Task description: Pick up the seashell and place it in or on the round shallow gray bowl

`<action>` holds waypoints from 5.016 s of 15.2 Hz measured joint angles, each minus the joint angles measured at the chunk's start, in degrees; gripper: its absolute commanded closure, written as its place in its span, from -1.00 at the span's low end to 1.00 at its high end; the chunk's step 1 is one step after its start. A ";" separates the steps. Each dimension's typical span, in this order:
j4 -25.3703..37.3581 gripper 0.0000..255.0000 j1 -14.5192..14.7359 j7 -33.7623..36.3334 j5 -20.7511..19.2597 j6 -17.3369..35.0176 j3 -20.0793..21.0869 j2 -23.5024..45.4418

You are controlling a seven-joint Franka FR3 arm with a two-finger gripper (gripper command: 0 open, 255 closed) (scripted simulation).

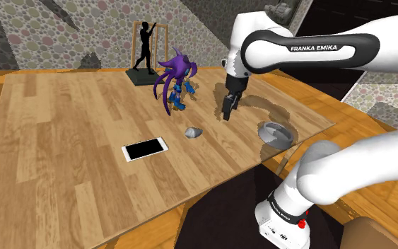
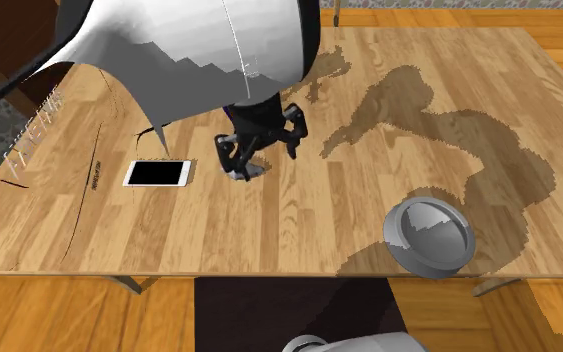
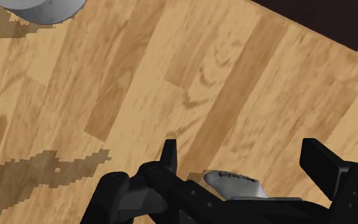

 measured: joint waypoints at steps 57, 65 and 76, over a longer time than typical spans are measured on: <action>10.79 1.00 7.44 -28.04 0.35 13.34 -1.19 22.05; 8.57 1.00 5.98 -31.23 -0.46 9.72 -3.15 15.99; -5.36 1.00 -1.04 -42.77 -7.01 9.20 -11.88 0.35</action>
